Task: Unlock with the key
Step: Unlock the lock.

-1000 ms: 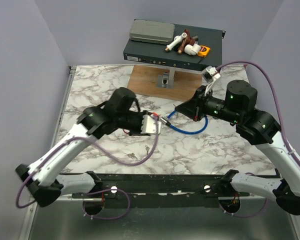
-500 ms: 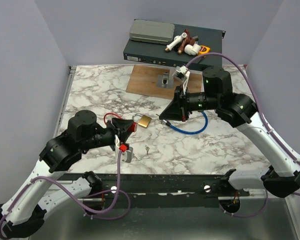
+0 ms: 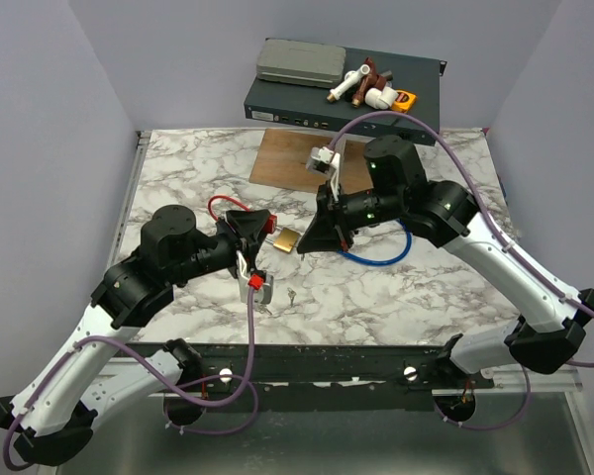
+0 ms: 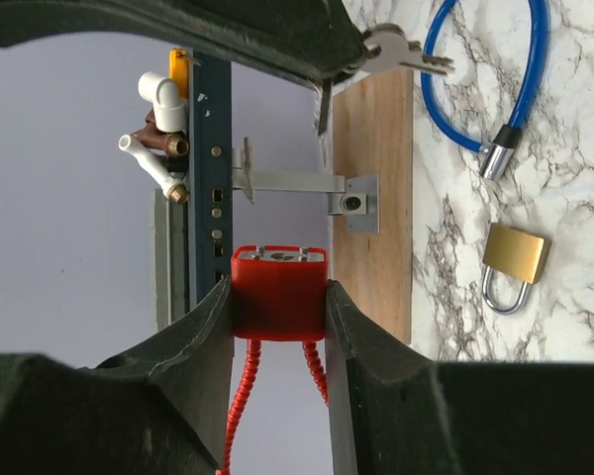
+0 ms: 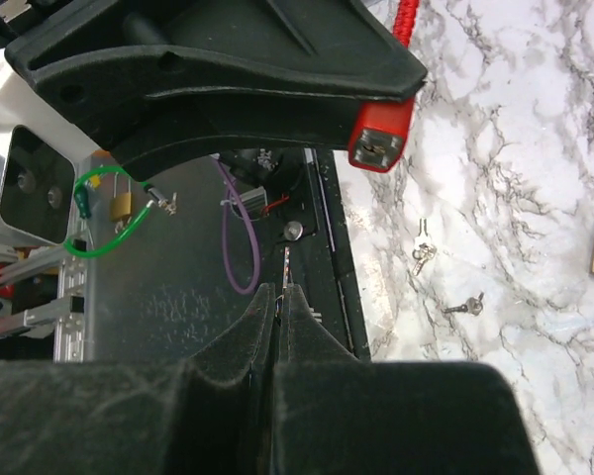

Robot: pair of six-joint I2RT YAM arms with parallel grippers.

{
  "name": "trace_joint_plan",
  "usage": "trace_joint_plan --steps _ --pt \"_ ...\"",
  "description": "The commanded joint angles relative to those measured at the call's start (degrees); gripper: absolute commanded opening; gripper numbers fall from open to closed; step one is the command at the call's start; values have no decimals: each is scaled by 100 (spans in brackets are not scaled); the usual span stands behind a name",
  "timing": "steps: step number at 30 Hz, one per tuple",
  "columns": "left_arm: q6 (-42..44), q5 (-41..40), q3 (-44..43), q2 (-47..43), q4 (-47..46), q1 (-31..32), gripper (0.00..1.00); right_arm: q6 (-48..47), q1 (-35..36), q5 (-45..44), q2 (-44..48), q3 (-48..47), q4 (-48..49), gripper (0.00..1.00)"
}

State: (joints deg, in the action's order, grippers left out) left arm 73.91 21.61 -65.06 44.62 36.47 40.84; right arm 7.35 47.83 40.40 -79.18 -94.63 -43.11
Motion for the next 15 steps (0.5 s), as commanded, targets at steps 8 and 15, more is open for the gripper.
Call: trace_joint_plan --steps 8,15 --pt "670 415 -248 -4 98 3 0 -25 391 -526 -299 -496 -134 1" --pt "640 533 -163 -203 141 65 0 46 386 -753 -302 -537 10 1"
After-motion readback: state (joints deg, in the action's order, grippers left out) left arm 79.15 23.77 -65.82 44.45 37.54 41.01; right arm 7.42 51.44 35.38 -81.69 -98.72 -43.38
